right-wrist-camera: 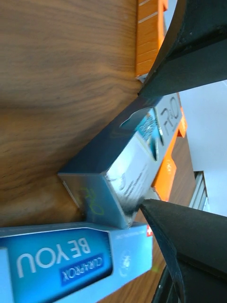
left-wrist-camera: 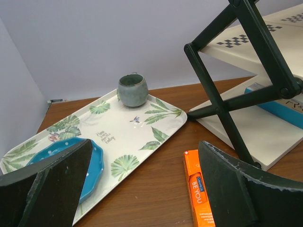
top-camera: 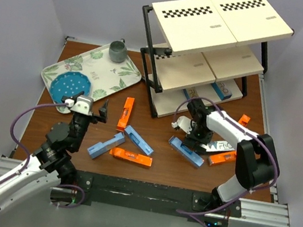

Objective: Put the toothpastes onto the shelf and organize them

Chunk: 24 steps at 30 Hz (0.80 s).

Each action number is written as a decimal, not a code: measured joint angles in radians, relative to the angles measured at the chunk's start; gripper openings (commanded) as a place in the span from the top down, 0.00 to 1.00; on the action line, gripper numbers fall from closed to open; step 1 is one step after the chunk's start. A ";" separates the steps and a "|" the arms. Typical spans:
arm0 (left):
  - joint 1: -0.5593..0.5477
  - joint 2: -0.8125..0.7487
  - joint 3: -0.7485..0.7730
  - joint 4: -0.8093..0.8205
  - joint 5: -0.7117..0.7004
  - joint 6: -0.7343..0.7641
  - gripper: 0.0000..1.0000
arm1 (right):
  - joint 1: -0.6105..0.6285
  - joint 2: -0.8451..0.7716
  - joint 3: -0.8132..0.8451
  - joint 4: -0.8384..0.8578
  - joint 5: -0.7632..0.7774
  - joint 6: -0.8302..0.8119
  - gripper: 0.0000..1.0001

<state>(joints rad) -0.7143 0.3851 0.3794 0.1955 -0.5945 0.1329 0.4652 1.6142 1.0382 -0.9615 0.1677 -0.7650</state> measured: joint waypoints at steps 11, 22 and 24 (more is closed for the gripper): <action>0.000 0.001 0.000 0.000 -0.001 0.000 0.01 | 0.047 0.098 0.012 0.027 0.023 -0.029 0.42; 0.000 0.013 0.000 0.000 0.000 0.000 0.01 | 0.225 0.270 0.236 0.019 0.023 -0.028 0.55; 0.000 0.014 0.000 0.000 0.000 0.000 0.01 | 0.251 0.307 0.286 0.011 0.024 -0.028 0.54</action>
<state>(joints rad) -0.7143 0.3988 0.3794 0.1951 -0.5949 0.1333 0.7162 1.9213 1.3247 -0.9504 0.1913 -0.7929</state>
